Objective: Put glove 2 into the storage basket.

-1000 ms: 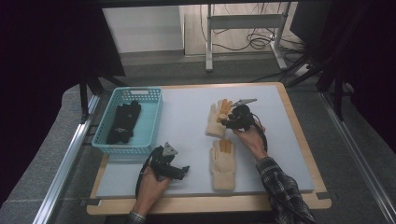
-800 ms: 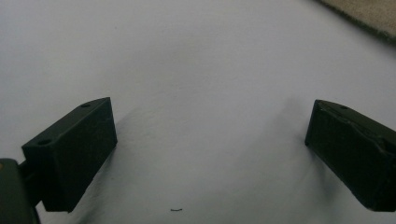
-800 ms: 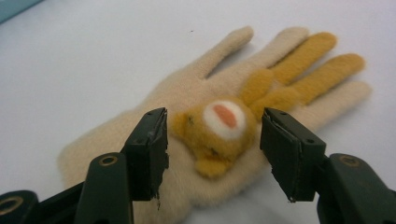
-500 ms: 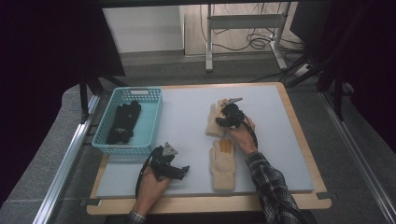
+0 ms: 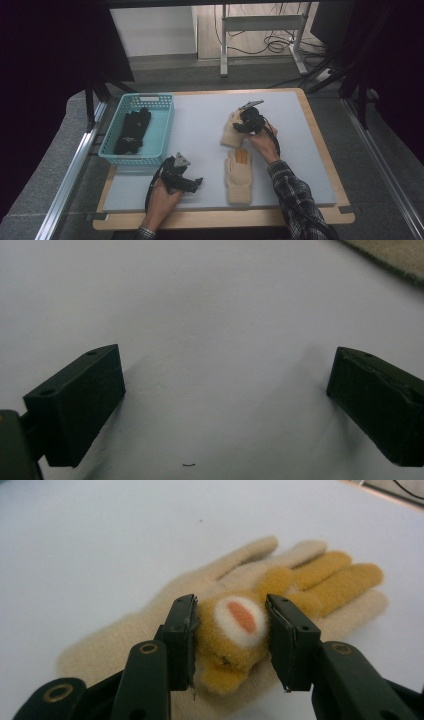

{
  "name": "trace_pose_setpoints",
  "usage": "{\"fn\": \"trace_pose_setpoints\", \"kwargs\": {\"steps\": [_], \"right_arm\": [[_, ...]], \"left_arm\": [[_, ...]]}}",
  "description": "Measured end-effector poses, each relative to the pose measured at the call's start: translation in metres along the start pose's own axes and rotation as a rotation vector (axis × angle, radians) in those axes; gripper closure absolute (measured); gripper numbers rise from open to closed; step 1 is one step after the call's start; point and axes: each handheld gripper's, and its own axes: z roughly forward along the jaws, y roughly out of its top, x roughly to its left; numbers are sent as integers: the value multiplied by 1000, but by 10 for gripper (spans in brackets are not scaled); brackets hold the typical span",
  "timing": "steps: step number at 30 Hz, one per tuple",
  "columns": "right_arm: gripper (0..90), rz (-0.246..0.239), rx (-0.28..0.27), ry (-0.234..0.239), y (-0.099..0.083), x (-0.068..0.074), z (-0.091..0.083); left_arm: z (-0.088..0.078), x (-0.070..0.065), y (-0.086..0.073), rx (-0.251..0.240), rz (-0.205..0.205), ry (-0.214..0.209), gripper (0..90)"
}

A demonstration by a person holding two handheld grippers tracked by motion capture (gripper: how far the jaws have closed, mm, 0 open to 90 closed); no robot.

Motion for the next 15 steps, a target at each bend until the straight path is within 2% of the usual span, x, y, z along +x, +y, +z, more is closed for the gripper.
{"fn": "trace_pose_setpoints", "kwargs": {"steps": [6,15], "right_arm": [[559,-27,-27,26,7,4,-19],[558,-51,-80,110,11,13,-55]], "left_arm": [[0,0,0,-1,0,0,24],[0,0,0,-2,-1,0,24]]}}
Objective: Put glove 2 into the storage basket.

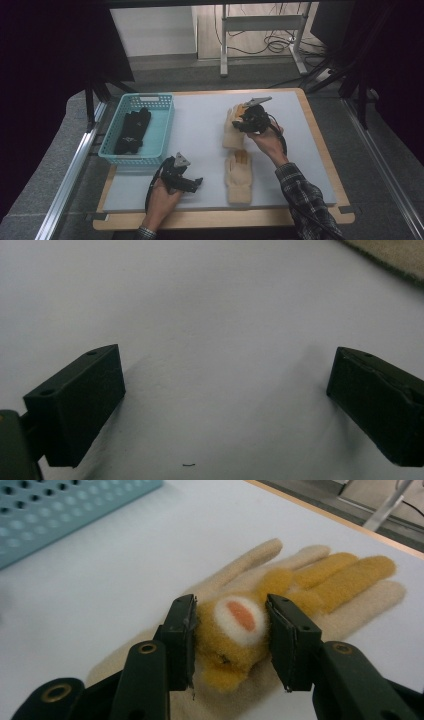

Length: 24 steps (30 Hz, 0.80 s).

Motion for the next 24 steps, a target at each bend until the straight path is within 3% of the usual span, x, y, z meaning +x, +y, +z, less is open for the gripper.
{"fn": "trace_pose_setpoints", "kwargs": {"steps": [7,14,24], "right_arm": [[558,-42,-20,48,-9,18,-32],[558,-71,-29,94,-31,40,-61],[558,-63,-31,144,-55,59,-81]], "left_arm": [[0,0,0,0,0,1,24],[0,0,0,-2,0,2,24],[0,0,0,-2,1,2,24]]}}
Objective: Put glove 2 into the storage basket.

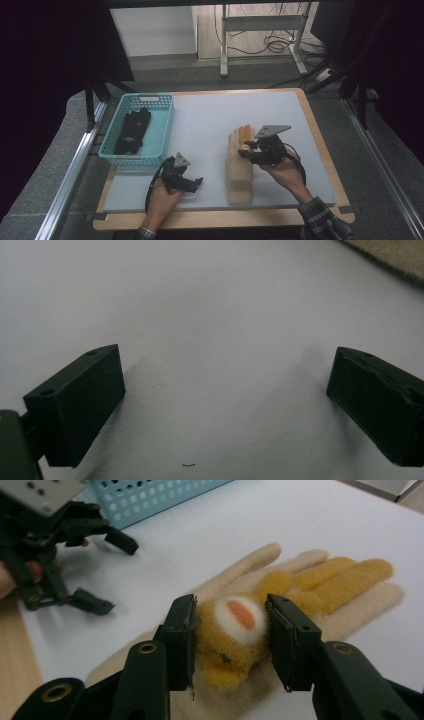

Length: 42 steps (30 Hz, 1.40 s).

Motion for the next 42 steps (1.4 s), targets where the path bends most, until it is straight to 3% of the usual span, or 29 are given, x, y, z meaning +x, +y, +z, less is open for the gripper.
{"fn": "trace_pose_setpoints", "kwargs": {"steps": [7,14,19,24,26,31,37,40,41,42], "right_arm": [[558,4,1,32,-15,16,-4],[557,25,35,62,-34,23,8],[532,30,55,46,-44,21,18],[412,72,80,63,-55,16,29],[364,79,76,51,-55,14,26],[351,100,36,37,-53,7,11],[381,120,16,19,-56,-1,-2],[495,121,25,12,-63,-6,-6],[495,121,25,12,-63,-6,-6],[565,116,38,11,-66,-6,-6]], "left_arm": [[0,0,0,0,-3,-1,24],[0,0,0,0,-3,0,24],[0,0,0,-2,-5,0,24],[0,0,0,-1,-2,1,24],[0,0,0,-1,-2,1,24],[0,0,0,-1,-3,0,24],[0,0,0,-1,-3,0,24],[0,0,0,1,0,0,24],[0,0,0,1,0,0,24],[0,0,0,1,0,0,24]]}}
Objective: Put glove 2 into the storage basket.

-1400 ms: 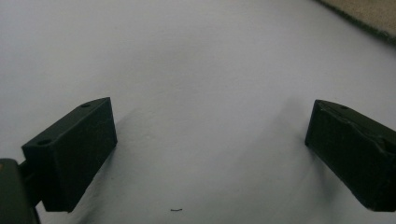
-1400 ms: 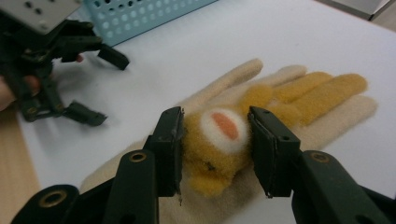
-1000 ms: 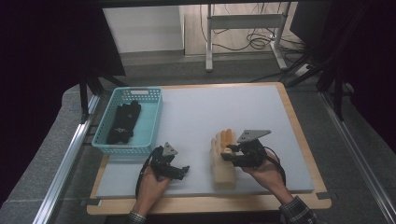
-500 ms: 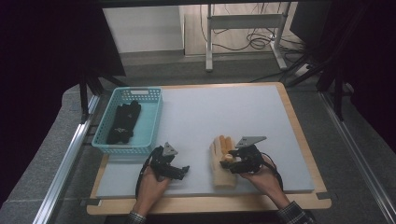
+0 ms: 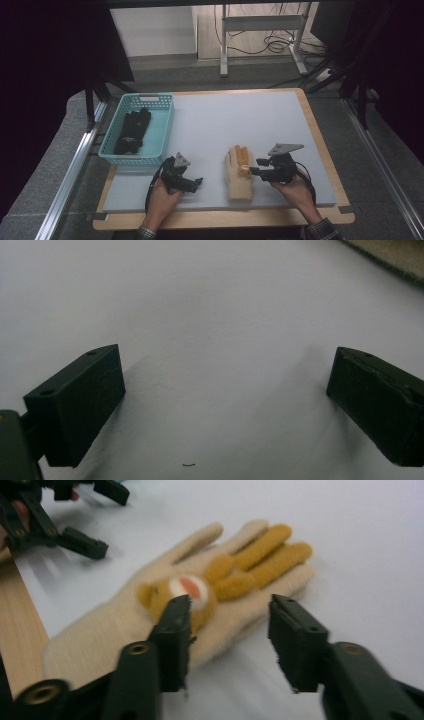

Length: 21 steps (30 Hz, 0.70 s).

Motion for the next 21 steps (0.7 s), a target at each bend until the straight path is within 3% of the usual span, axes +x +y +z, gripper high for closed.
{"fn": "trace_pose_setpoints", "kwargs": {"steps": [1,2,8,21], "right_arm": [[565,0,0,0,0,0,0],[630,-9,18,-2,-3,0,1],[806,-35,51,-9,-13,3,3],[876,-38,82,31,-33,8,7]], "left_arm": [[0,0,0,0,0,0,24],[0,0,0,0,1,0,24],[0,0,0,0,-1,-1,25],[-7,2,-5,-11,-30,-9,32]]}}
